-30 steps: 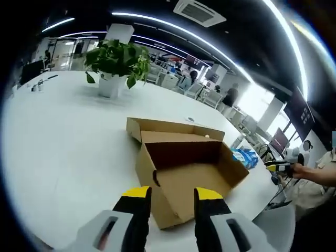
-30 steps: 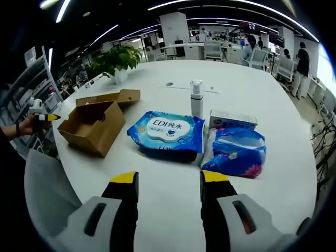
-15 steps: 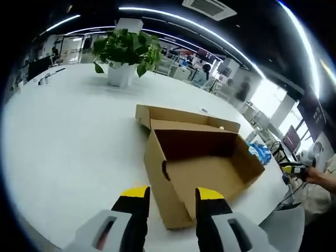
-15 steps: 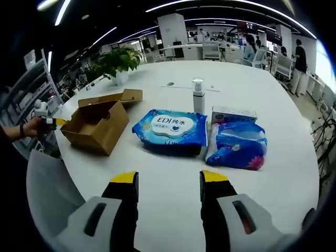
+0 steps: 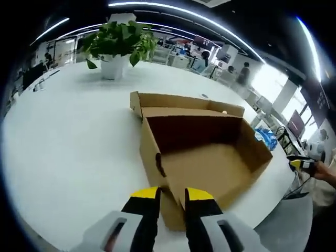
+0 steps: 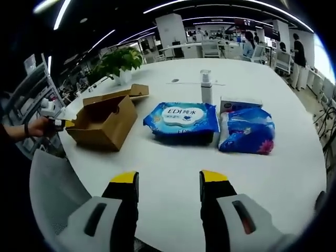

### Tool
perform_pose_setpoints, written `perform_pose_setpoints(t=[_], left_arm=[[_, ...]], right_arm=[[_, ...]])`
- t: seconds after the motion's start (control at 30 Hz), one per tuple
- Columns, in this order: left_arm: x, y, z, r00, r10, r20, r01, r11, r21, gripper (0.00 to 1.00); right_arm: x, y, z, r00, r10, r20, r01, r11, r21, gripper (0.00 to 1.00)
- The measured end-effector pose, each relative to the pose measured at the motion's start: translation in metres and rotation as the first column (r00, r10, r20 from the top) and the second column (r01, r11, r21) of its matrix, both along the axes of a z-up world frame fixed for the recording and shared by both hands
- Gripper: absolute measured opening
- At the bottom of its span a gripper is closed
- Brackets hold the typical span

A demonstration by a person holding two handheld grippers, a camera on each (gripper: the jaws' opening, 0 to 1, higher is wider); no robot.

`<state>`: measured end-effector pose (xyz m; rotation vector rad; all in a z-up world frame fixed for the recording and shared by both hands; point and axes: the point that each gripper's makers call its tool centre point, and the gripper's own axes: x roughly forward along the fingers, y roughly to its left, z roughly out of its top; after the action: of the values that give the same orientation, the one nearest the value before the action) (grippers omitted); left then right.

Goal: Operate the shoe box by opening the lid, removing the specified soft item, and placing it in the target area until the item is outside and the box remains undamaged.

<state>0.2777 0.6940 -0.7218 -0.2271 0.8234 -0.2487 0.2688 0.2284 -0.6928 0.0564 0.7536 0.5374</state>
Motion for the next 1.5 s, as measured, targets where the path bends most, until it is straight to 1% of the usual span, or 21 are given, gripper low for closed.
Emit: perform_pose_setpoints(t=[0.1,0.2,0.33,0.37,0.47,0.57,0.73,0.77,0.87,1.03,1.17,1.33,1.43,1.5], left_arm=[[-0.003,-0.001,0.001,1.000,-0.018,-0.002,0.018,1.000,0.007,0.18],[-0.009,-0.003,0.000,0.998,-0.069,-0.009,0.069,0.996,0.048,0.17],[-0.017,-0.010,-0.001,0.996,-0.089,-0.010,0.089,0.995,0.036,0.17],[-0.019,-0.012,-0.001,0.995,-0.096,-0.009,0.096,0.995,0.035,0.17],[-0.027,-0.020,-0.001,0.995,-0.104,-0.012,0.104,0.994,0.026,0.17],[-0.035,-0.031,-0.001,0.986,-0.164,-0.012,0.165,0.984,0.068,0.17],[-0.041,-0.039,-0.001,0.983,-0.182,-0.018,0.183,0.980,0.083,0.17],[-0.042,-0.039,-0.001,0.984,-0.176,-0.019,0.177,0.981,0.080,0.17],[-0.044,-0.042,-0.002,0.987,-0.160,-0.018,0.161,0.985,0.063,0.17],[-0.046,-0.043,0.000,0.990,-0.138,-0.004,0.138,0.990,0.036,0.17],[-0.045,-0.043,-0.001,0.991,-0.132,0.002,0.132,0.991,0.035,0.17],[-0.046,-0.043,-0.001,0.992,-0.126,0.005,0.126,0.991,0.038,0.17],[-0.045,-0.043,-0.001,0.993,-0.121,0.009,0.120,0.992,0.035,0.17],[-0.046,-0.043,-0.001,0.993,-0.118,0.012,0.117,0.992,0.037,0.17]], right_arm=[[-0.004,0.009,-0.004,1.000,0.006,-0.007,-0.006,1.000,0.016,0.43],[-0.009,0.020,-0.009,0.999,0.035,-0.017,-0.034,0.999,0.011,0.43],[-0.008,0.030,-0.014,0.998,0.051,-0.020,-0.051,0.998,0.030,0.43],[-0.004,0.029,-0.018,0.998,0.057,-0.021,-0.056,0.998,0.034,0.43],[0.004,0.039,-0.019,0.997,0.078,-0.020,-0.077,0.996,0.043,0.43],[0.017,0.055,-0.014,0.996,0.090,-0.001,-0.090,0.994,0.062,0.43],[0.041,0.081,-0.001,0.996,0.081,0.032,-0.085,0.988,0.132,0.43],[0.046,0.088,0.002,0.996,0.081,0.038,-0.086,0.985,0.148,0.43],[0.060,0.103,0.006,0.995,0.089,0.050,-0.096,0.982,0.163,0.43],[0.079,0.120,0.016,0.995,0.081,0.065,-0.092,0.976,0.199,0.43],[0.094,0.132,0.021,0.994,0.078,0.072,-0.092,0.972,0.217,0.43],[0.112,0.144,0.019,0.995,0.080,0.060,-0.092,0.972,0.216,0.43],[0.123,0.150,0.019,0.997,0.055,0.045,-0.063,0.974,0.219,0.41],[0.134,0.149,0.014,1.000,0.019,0.009,-0.020,0.977,0.214,0.39]])
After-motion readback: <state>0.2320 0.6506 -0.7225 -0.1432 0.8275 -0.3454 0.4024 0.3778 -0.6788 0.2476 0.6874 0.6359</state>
